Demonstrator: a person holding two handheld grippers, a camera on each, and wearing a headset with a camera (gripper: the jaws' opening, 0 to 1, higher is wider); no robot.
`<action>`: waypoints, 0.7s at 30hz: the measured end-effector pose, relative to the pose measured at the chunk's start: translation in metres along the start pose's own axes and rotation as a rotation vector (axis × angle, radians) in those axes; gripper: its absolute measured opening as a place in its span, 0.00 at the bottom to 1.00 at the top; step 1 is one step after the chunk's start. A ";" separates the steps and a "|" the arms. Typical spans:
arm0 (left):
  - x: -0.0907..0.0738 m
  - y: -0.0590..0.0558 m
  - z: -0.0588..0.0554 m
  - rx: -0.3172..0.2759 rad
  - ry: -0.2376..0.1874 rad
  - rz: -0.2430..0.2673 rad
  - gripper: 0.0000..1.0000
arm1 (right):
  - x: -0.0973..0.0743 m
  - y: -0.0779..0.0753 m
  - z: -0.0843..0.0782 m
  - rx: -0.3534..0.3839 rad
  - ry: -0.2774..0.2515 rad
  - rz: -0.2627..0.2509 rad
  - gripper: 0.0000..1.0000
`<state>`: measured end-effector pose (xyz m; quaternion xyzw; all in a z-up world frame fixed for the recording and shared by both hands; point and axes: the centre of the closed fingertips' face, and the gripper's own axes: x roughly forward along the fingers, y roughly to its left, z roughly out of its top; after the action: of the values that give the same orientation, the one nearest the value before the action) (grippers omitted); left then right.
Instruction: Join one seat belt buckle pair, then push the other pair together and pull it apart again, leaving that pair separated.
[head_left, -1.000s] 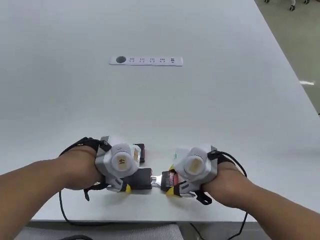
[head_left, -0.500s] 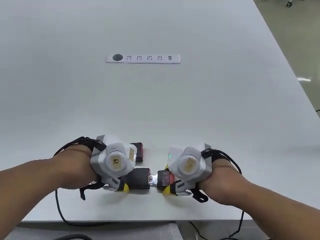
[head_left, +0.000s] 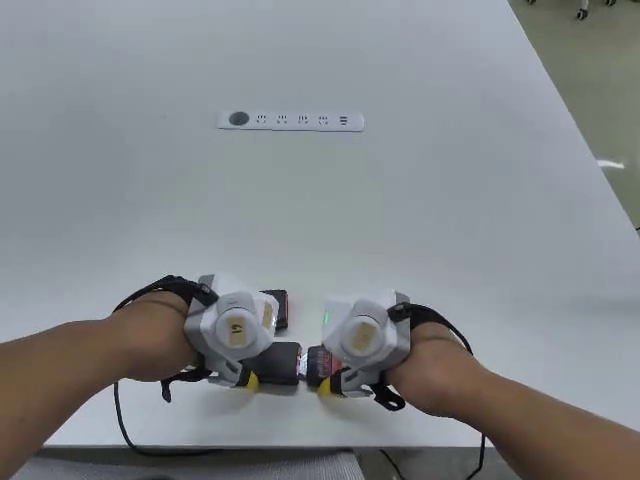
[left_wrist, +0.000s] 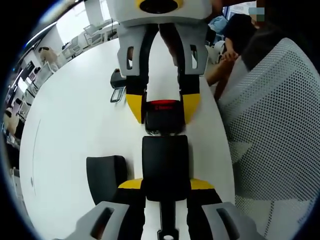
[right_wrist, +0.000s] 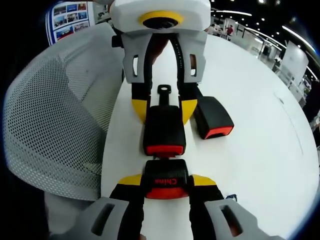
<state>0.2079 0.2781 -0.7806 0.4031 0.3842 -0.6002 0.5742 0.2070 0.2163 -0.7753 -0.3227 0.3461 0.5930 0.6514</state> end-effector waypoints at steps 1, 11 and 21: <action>0.000 0.000 0.000 -0.001 0.001 0.000 0.32 | -0.001 0.000 0.000 0.002 0.000 0.001 0.30; -0.001 0.000 0.000 -0.008 0.016 0.006 0.32 | 0.000 0.003 0.000 0.007 0.002 0.002 0.31; -0.001 0.000 -0.002 -0.035 0.011 0.017 0.32 | 0.003 0.002 -0.002 0.023 -0.004 -0.007 0.31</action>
<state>0.2077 0.2799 -0.7805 0.3997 0.3942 -0.5863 0.5840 0.2049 0.2164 -0.7794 -0.3152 0.3505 0.5873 0.6580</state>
